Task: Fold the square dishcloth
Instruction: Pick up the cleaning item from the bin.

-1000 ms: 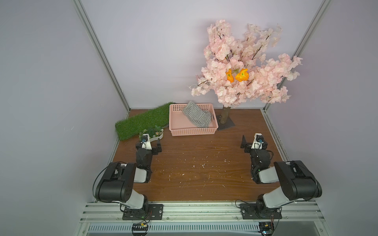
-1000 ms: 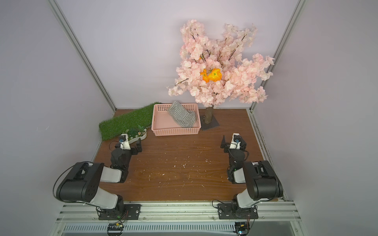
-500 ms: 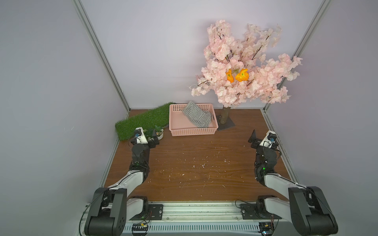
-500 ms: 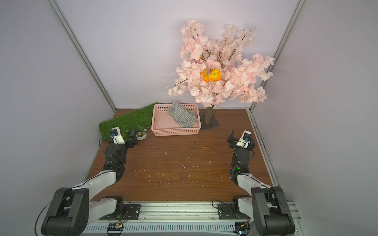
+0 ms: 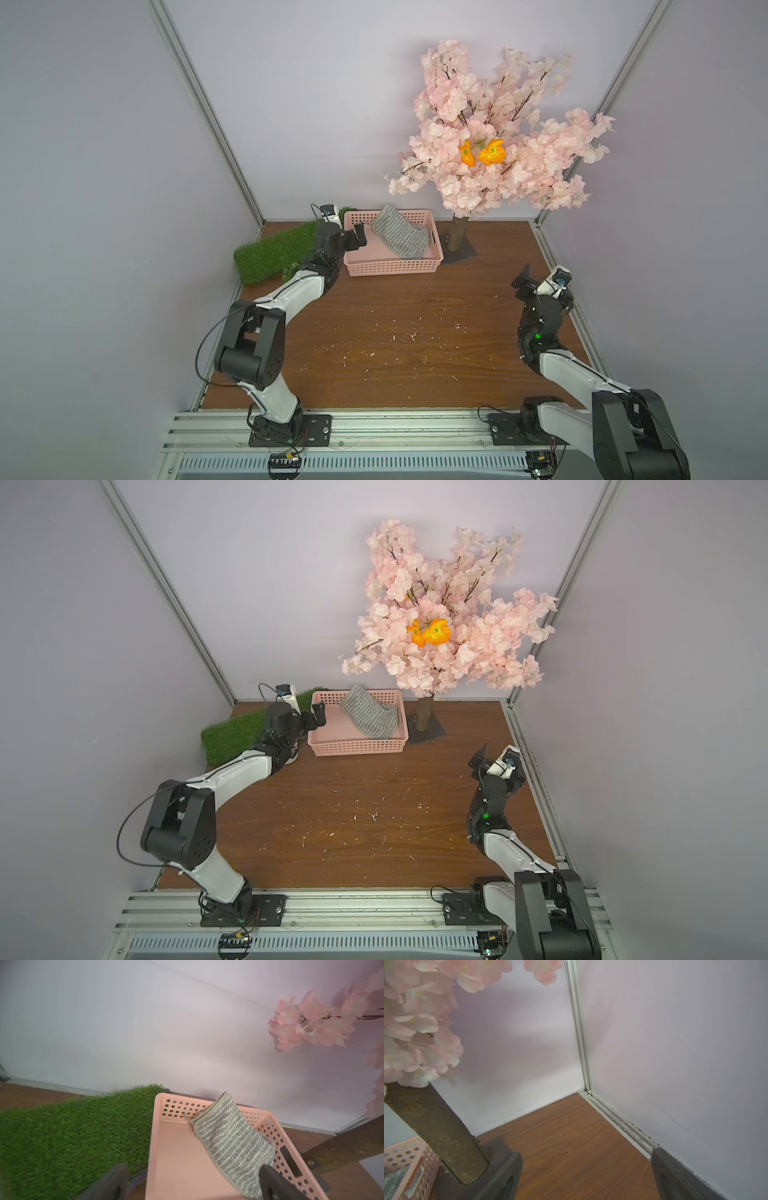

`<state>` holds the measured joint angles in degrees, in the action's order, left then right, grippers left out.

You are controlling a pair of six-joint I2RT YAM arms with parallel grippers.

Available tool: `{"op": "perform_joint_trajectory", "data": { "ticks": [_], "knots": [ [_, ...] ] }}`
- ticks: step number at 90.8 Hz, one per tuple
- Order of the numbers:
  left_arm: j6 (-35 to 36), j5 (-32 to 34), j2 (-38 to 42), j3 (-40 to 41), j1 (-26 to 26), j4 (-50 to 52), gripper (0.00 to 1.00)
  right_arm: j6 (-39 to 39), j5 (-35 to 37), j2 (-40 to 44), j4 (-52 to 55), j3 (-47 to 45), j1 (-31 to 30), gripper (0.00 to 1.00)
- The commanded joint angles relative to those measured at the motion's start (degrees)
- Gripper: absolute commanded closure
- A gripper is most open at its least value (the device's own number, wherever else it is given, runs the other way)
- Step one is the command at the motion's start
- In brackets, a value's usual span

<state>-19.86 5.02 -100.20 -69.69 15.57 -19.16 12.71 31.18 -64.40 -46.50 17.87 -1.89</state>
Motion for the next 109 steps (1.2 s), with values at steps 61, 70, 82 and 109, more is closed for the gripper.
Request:
{"op": "perform_joint_trajectory", "data": {
  "ticks": [61,70,82,109],
  "knots": [
    [7.5,-11.0,-37.6,-45.9,5.7,30.9,0.00,2.7,1.2,-0.6,4.9,2.0,-0.1,0.01],
    [8.5,-10.8,-39.8,-47.9,6.3,31.0,0.00,2.9,1.2,-0.3,4.7,1.8,-0.1,0.01],
    [10.0,-10.8,-42.4,-50.2,6.8,31.2,0.03,3.0,0.9,-0.2,4.5,1.7,-0.1,0.01],
    [9.4,-11.8,-46.5,-54.7,6.9,31.9,0.23,3.3,1.4,0.5,4.8,1.3,-0.1,0.01]
  ]
}}
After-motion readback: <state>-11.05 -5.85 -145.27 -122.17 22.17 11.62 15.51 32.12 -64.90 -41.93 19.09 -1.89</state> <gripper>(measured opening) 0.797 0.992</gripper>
